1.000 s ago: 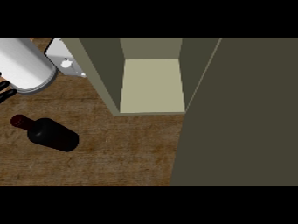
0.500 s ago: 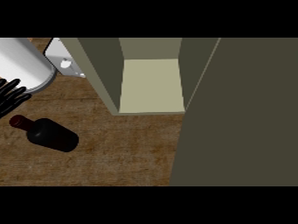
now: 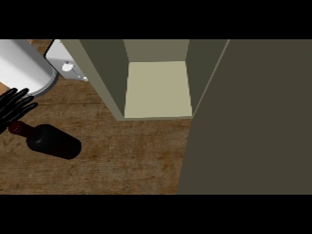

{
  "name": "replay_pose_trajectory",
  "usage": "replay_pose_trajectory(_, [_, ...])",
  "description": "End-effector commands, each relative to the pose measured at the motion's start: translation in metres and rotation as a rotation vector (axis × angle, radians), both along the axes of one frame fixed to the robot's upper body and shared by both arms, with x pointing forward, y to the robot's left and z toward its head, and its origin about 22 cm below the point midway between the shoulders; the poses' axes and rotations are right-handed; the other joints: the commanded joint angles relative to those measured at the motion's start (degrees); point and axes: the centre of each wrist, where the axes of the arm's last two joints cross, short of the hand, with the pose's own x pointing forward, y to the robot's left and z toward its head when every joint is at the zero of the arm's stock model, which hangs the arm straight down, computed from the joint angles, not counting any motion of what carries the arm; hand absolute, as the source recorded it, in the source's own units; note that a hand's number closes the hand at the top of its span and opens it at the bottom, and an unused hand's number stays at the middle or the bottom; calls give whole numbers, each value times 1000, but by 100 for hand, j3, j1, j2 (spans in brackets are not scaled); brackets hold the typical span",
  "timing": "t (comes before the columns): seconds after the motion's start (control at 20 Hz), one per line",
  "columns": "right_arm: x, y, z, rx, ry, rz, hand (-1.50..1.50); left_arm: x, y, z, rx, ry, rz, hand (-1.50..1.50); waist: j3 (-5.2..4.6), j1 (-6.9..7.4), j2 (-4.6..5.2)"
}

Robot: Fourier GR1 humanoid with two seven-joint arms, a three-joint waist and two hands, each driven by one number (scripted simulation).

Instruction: Pick up the wine, place it into the cabinet and close the cabinet

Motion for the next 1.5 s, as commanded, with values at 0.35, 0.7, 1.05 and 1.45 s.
replay_pose_trajectory(0.35, [-29, -10, 25, 30, -82, -11, -150, 1, -8, -36, 20, 15, -54, -150, -14, 0, 10])
replay_pose_trajectory(0.7, [-26, -7, 16, 20, -103, -8, -150, -3, -13, -59, 23, 20, -4, -150, -13, -90, 21])
replay_pose_trajectory(1.05, [-23, -4, 14, 25, -96, -2, -150, 6, -18, -76, 25, 106, -52, -150, -17, -148, 33])
replay_pose_trajectory(1.45, [-19, -1, 14, 26, -99, -4, -150, 0, -28, -99, -9, 163, -96, -150, -22, -127, 23])
